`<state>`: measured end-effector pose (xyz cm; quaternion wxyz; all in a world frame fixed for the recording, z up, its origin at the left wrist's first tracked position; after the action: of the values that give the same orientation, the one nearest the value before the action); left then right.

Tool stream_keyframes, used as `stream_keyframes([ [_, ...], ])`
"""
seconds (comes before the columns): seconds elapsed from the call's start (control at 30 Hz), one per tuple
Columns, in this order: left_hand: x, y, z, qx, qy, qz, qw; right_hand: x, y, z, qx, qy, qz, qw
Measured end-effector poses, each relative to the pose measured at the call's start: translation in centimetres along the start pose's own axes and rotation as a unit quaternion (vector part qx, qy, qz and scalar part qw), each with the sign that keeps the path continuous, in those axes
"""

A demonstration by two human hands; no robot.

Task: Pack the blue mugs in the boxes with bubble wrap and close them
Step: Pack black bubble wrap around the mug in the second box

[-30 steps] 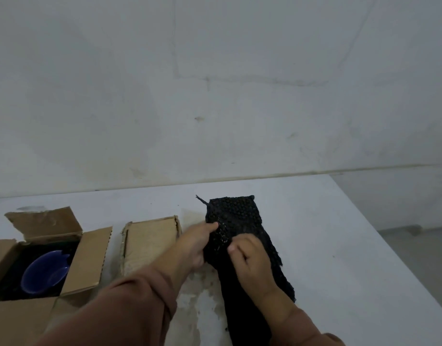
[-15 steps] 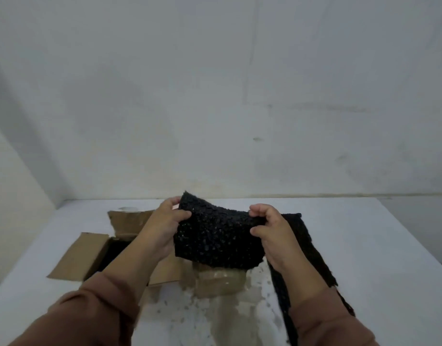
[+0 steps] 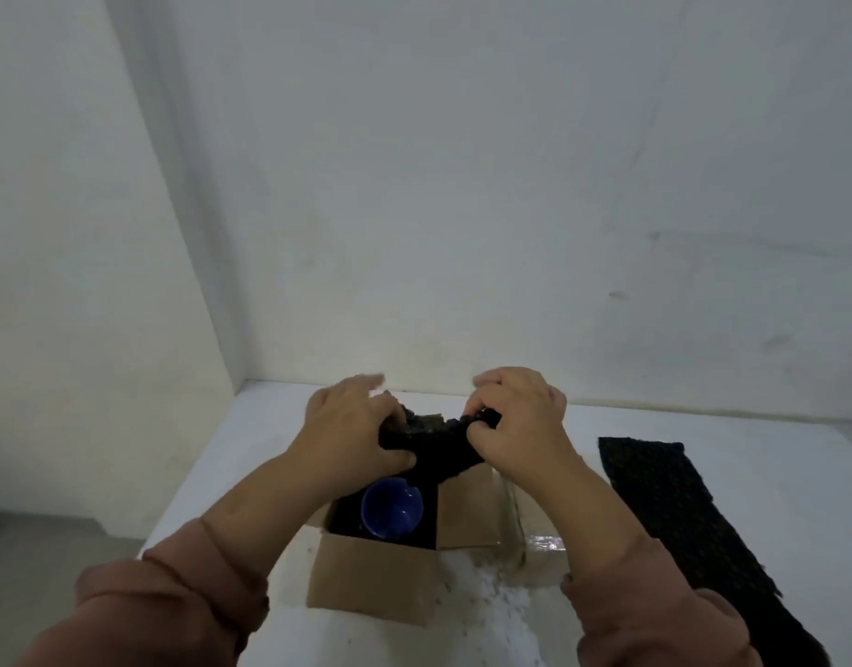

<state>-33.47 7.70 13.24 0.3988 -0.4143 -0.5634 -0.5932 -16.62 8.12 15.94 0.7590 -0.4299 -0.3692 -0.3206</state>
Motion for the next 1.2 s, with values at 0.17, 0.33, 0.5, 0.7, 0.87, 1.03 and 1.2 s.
stream_keyframes([
  [0.17,0.8,-1.7,0.3,0.019,-0.087,-0.12,0.989,-0.6,-1.6,1.7,-0.037,-0.025,0.155,0.987],
  [0.33,0.1,-5.2,0.3,0.09,-0.15,-0.348,0.921,-4.2,1.1,0.9,-0.15,-0.131,0.376,0.905],
  [0.5,-4.2,-7.7,0.4,0.166,-0.221,-0.319,0.907,-7.8,3.2,-0.4,-0.27,-0.115,0.382,0.876],
  [0.7,-6.5,-9.3,0.2,0.227,-0.221,-0.343,0.884,-9.2,4.1,-1.9,-0.283,-0.1,0.319,0.899],
  [0.87,-7.6,-7.6,0.2,0.187,-0.279,-0.399,0.853,-7.4,1.7,-0.7,-0.157,-0.011,0.388,0.908],
  [1.03,-8.1,-7.4,0.5,0.223,-0.261,-0.55,0.762,-7.5,0.7,-0.3,-0.111,-0.003,0.457,0.882],
  [1.2,-8.9,-7.5,-0.4,0.311,-0.265,-0.613,0.676,-8.6,-1.5,-0.7,0.046,-0.1,0.198,0.974],
])
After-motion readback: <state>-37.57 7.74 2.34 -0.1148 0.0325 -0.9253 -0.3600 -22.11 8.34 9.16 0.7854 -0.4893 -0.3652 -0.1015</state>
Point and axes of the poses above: each hand's wrist, its own z-axis towards the middle knuckle, its own x-axis out of the back of the hand, y = z × x, the point moved 8 cm from there along z, towards the middle knuckle, and after that the axes turned 7 degrees about x, right-handed, at the moved point
